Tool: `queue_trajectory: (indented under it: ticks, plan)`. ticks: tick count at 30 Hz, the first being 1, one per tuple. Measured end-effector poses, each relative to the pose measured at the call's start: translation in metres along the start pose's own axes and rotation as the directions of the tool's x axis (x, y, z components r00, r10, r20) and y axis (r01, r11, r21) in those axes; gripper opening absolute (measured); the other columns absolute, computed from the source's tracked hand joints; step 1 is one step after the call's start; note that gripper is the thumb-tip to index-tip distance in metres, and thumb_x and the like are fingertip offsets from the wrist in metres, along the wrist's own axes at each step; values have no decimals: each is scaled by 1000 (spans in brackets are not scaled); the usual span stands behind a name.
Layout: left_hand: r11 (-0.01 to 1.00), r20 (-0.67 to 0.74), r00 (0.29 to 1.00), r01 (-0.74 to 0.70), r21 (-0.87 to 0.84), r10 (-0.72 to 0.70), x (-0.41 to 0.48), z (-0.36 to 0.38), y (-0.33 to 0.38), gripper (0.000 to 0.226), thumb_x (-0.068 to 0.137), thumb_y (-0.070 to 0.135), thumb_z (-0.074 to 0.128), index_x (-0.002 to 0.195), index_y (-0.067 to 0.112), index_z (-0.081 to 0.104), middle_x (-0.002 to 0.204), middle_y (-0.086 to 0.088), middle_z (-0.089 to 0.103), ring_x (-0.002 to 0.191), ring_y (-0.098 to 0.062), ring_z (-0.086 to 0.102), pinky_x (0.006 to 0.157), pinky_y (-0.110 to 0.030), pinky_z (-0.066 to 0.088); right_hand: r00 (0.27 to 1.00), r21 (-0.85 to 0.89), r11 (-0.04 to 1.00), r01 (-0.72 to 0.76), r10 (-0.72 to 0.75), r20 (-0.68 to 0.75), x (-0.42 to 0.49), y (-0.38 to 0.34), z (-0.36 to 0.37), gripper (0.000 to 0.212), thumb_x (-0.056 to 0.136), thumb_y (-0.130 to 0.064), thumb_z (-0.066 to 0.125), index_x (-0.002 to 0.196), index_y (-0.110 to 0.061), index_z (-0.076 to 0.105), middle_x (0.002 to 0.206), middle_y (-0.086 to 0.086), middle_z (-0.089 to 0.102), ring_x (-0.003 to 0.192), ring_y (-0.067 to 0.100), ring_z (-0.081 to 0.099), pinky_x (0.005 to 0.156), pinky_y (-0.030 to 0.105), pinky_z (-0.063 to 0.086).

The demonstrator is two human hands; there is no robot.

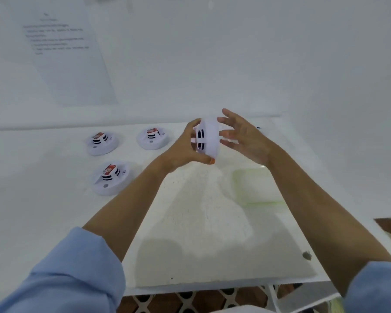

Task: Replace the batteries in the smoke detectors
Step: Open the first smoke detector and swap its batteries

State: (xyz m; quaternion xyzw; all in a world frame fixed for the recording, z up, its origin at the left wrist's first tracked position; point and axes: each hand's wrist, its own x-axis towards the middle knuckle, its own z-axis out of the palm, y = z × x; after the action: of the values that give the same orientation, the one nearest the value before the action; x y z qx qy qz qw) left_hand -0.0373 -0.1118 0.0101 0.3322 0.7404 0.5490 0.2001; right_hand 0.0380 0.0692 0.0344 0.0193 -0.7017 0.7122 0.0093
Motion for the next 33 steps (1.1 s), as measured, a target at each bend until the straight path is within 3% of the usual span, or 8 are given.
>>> queue_trajectory:
  ticks: [6, 9, 11, 13, 15, 19, 23, 33]
  plan:
    - [972, 6, 998, -56, -229, 59, 41, 45, 14, 100, 58, 7, 80, 141, 6, 25, 135, -20, 47, 124, -35, 49, 88, -42, 51, 992, 19, 995, -103, 101, 78, -2, 0, -48, 46, 86, -33, 55, 130, -35, 43, 121, -3, 60, 105, 22, 62, 89, 38, 53]
    - [972, -45, 997, -76, -221, 67, 57, 63, 18, 107, 55, 8, 83, 143, 18, 23, 139, -7, 46, 127, -23, 47, 94, -40, 51, 996, 124, 990, -69, 61, 67, 2, -1, -72, 45, 82, -20, 60, 126, -27, 48, 111, 1, 64, 92, 20, 68, 70, 34, 57]
    - [975, -128, 987, -123, -185, 100, 64, 72, 19, 110, 58, -5, 82, 144, 22, 19, 137, 6, 44, 123, -3, 47, 88, -27, 53, 997, 133, 990, -55, 48, 59, 6, -3, -88, 44, 84, -11, 59, 125, -24, 46, 108, 3, 65, 88, 19, 69, 66, 32, 57]
    - [975, -227, 963, -181, -128, 149, 67, 80, 20, 113, 60, -15, 78, 144, 22, 13, 131, 10, 42, 114, 9, 48, 79, -12, 50, 996, 118, 991, -69, 63, 57, 10, -2, -99, 49, 84, -5, 60, 127, -22, 43, 110, 6, 62, 90, 22, 68, 68, 36, 59]
    - [975, -271, 944, -211, -64, 187, 69, 85, 19, 116, 55, -8, 83, 142, 23, 13, 129, 6, 41, 116, 4, 45, 80, -8, 47, 995, 100, 991, -88, 84, 47, 12, 0, -106, 51, 83, -3, 62, 126, -21, 41, 112, 9, 60, 92, 26, 66, 72, 40, 59]
    - [976, -270, 939, -215, 24, 213, 74, 91, 11, 112, 51, -6, 85, 138, 20, 20, 127, 21, 37, 113, 17, 42, 84, -8, 45, 994, 79, 991, -104, 102, 27, 15, 9, -108, 52, 80, -3, 67, 121, -24, 42, 110, 8, 60, 91, 26, 66, 71, 42, 59]
    - [981, -251, 949, -194, 15, 192, 80, 91, 5, 109, 50, -11, 84, 135, 20, 23, 124, 16, 40, 108, 16, 45, 79, -11, 49, 993, 63, 991, -116, 115, 25, 18, 15, -110, 53, 77, -4, 69, 118, -26, 43, 119, 12, 57, 96, 29, 64, 73, 43, 59]
    - [982, -205, 960, -188, 36, 191, 89, 82, 2, 105, 42, 22, 85, 130, 31, 29, 131, 8, 43, 118, 3, 46, 84, -15, 48, 995, -8, 995, -99, 99, 24, 26, 17, -111, 58, 75, -7, 73, 119, -27, 42, 121, 12, 55, 97, 25, 62, 72, 42, 59]
